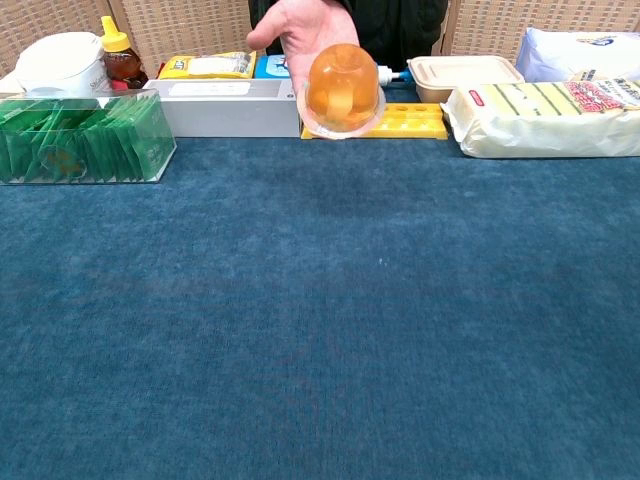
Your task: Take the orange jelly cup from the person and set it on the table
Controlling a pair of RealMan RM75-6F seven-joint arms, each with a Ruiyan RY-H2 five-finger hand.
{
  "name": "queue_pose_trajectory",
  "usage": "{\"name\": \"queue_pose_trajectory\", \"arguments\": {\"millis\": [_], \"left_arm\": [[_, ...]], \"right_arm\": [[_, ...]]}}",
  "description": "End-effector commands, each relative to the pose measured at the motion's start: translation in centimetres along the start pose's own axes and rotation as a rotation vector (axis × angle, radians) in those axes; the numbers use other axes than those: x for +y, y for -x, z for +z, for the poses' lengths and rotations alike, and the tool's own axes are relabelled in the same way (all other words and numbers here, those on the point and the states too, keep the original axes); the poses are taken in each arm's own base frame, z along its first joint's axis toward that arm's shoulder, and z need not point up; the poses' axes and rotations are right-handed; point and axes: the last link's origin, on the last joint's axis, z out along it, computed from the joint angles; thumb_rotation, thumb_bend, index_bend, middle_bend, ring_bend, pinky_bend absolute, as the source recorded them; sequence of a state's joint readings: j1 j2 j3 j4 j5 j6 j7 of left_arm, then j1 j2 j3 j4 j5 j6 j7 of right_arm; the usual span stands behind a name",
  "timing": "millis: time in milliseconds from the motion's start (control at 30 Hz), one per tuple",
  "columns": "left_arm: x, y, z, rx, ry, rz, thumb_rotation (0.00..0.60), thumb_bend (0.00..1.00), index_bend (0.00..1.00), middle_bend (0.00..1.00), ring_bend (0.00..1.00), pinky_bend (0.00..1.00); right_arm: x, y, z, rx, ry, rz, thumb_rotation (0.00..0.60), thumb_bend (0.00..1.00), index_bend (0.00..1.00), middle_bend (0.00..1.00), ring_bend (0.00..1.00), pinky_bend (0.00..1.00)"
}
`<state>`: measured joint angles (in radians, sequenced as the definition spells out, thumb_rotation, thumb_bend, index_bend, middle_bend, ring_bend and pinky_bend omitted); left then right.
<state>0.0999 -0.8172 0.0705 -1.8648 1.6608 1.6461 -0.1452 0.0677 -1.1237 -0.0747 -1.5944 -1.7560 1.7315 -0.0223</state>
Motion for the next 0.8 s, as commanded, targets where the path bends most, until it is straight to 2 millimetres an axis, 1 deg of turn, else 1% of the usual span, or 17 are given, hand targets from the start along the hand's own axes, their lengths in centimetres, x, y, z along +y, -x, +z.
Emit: {"name": "queue_pose_trajectory", "arguments": {"millis": [33,200,233,300,333,433,467,533,567,667,800], "left_arm": [[0.0,0.0,0.0,0.000,-0.001,-0.001,0.600,0.06,0.00,0.00,0.00,0.00],[-0.1,-0.1,-0.2,0.005,-0.007,-0.005,0.600,0.06,0.00,0.00,0.00,0.00],[-0.2,-0.1,-0.2,0.006,-0.009,-0.005,0.600,0.06,0.00,0.00,0.00,0.00],[-0.2,-0.2,-0.1,0.006,-0.011,-0.007,0.600,0.06,0.00,0.00,0.00,0.00],[-0.2,-0.2,0.0,0.007,-0.010,-0.008,0.600,0.06,0.00,0.00,0.00,0.00],[-0.2,-0.2,0.2,0.005,-0.010,-0.010,0.600,0.06,0.00,0.00,0.00,0.00],[-0.2,-0.2,0.2,0.004,-0.011,-0.011,0.600,0.06,0.00,0.00,0.00,0.00],[-0.3,-0.2,0.4,0.002,-0.013,-0.010,0.600,0.06,0.00,0.00,0.00,0.00],[-0.3,-0.2,0.5,0.002,-0.016,-0.010,0.600,0.06,0.00,0.00,0.00,0.00],[-0.5,-0.3,0.7,0.002,-0.026,-0.012,0.600,0.06,0.00,0.00,0.00,0.00],[-0.7,-0.4,1.1,0.000,-0.038,-0.016,0.600,0.06,0.00,0.00,0.00,0.00]], "right_arm": [[-0.1,0.0,0.0,-0.004,-0.003,0.003,0.600,0.02,0.00,0.00,0.00,0.02],[-0.5,0.2,0.6,-0.014,-0.018,0.024,0.600,0.02,0.00,0.00,0.00,0.02],[-0.8,0.3,1.0,-0.016,-0.029,0.041,0.600,0.02,0.00,0.00,0.00,0.02],[-1.6,0.2,2.4,-0.021,-0.067,0.077,0.600,0.02,0.00,0.00,0.00,0.04],[-2.1,0.0,3.2,-0.019,-0.087,0.090,0.600,0.02,0.00,0.00,0.00,0.05],[-3.7,-0.5,6.3,-0.023,-0.143,0.126,0.600,0.03,0.00,0.01,0.00,0.08],[-4.4,-0.6,7.7,-0.032,-0.160,0.139,0.600,0.03,0.01,0.02,0.00,0.09],[-5.5,-0.7,9.7,-0.047,-0.184,0.147,0.600,0.04,0.02,0.03,0.01,0.10],[-6.3,-0.6,10.9,-0.055,-0.197,0.146,0.600,0.04,0.02,0.04,0.01,0.11],[-8.2,0.1,13.8,-0.090,-0.218,0.166,0.600,0.05,0.03,0.05,0.01,0.12],[-10.3,1.1,16.9,-0.135,-0.226,0.183,0.600,0.05,0.03,0.06,0.02,0.13]]}}
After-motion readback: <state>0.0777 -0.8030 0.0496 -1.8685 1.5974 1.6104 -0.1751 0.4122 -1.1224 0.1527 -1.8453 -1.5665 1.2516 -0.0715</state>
